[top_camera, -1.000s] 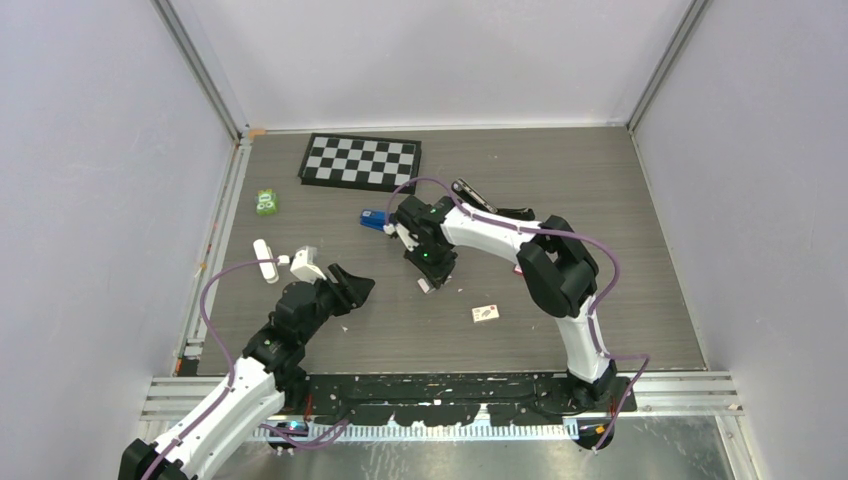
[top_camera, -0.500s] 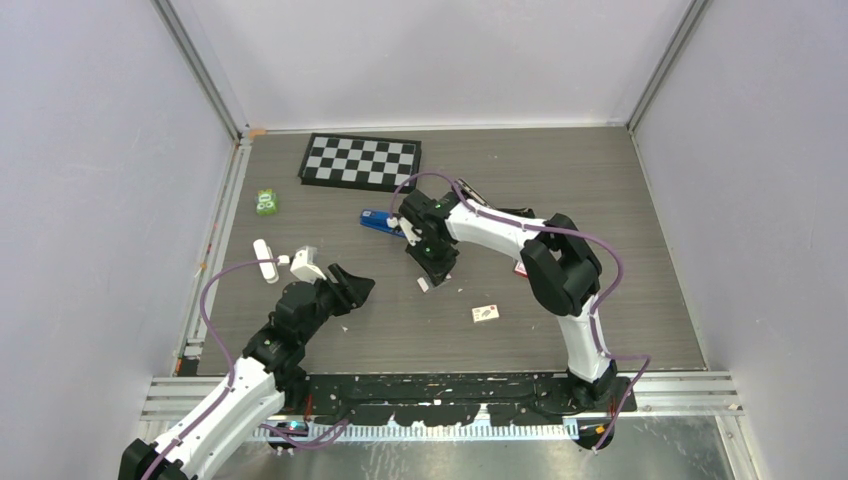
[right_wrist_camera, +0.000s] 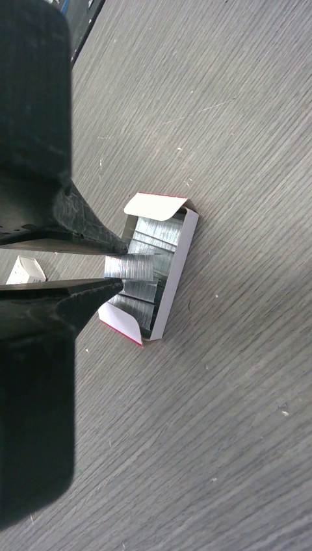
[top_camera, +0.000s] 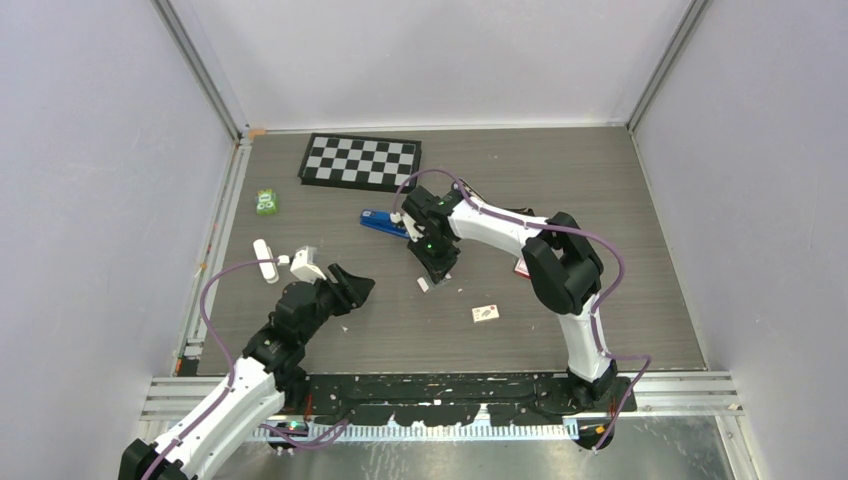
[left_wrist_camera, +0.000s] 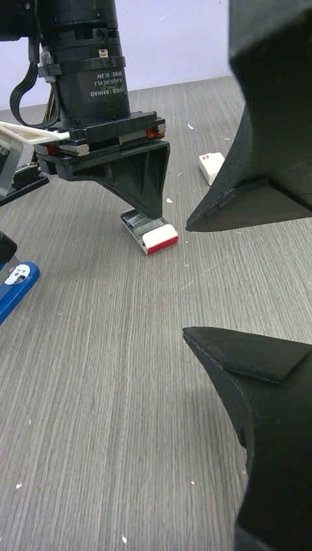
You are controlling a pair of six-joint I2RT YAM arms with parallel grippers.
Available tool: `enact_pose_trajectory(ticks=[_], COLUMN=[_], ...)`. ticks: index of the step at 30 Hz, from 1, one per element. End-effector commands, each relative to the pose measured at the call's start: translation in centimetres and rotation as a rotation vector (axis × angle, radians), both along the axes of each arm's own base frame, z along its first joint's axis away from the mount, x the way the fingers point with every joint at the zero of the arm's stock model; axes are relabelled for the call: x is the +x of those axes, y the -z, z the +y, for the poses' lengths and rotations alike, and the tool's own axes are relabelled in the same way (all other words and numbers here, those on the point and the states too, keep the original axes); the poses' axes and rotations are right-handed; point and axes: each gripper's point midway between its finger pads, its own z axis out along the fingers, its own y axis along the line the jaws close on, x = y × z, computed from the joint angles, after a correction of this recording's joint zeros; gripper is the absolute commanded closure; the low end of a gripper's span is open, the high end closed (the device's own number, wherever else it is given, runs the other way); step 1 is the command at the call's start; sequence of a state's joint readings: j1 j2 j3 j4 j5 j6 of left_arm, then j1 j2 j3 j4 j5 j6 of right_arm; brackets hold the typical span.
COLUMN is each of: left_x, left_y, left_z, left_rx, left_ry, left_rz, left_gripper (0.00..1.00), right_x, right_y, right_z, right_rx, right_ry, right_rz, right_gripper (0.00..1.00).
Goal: Unload the staples from the stapler
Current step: Place the staple in the staple box.
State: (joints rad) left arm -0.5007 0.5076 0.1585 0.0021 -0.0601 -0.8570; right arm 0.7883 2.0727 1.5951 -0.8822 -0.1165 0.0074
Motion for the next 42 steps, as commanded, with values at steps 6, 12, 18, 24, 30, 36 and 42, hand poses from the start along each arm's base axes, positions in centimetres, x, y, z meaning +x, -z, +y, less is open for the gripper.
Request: enact_pose_trajectory(ticks=[6, 12, 18, 24, 30, 36, 42], left_x=[0.3, 0.3, 0.3, 0.3, 0.3, 0.3, 0.3], left_y=[-0.7, -0.7, -0.6, -0.7, -0.7, -0.7, -0.8], left_z=[0.1, 0.1, 0.1, 0.1, 0.1, 0.1, 0.1], left_rx=[-0.018, -0.019, -0.018, -0.02, -0.019, -0.02, -0.02], left_ry=[-0.011, -0.012, -0.013, -0.014, -0.012, -0.014, -0.014], left_rz=[-0.034, -0.032, -0.031, -0.031, -0.031, -0.032, -0.034], left_gripper=[0.43, 0.43, 0.44, 0.43, 0.43, 0.43, 0.43], right_x=[0.4, 0.3, 0.2, 0.2, 0.2, 0.5, 0.4], right_y=[-1.3, -0.9, -0.7, -1.2, -2.0, -2.7, -2.7], right_z=[0.8, 0.7, 0.7, 0.9, 1.1, 0.9, 1.0], right_rx=[0.049, 0.042, 0.039, 0.052, 0.07, 0.069, 0.076], right_ry=[0.018, 0.015, 0.016, 0.014, 0.011, 0.008, 0.007], right_rz=[-0.017, -0.008, -0.003, -0.004, -0.01, -0.035, -0.031], right_gripper=[0.75, 0.72, 0.72, 0.73, 0.74, 0.75, 0.76])
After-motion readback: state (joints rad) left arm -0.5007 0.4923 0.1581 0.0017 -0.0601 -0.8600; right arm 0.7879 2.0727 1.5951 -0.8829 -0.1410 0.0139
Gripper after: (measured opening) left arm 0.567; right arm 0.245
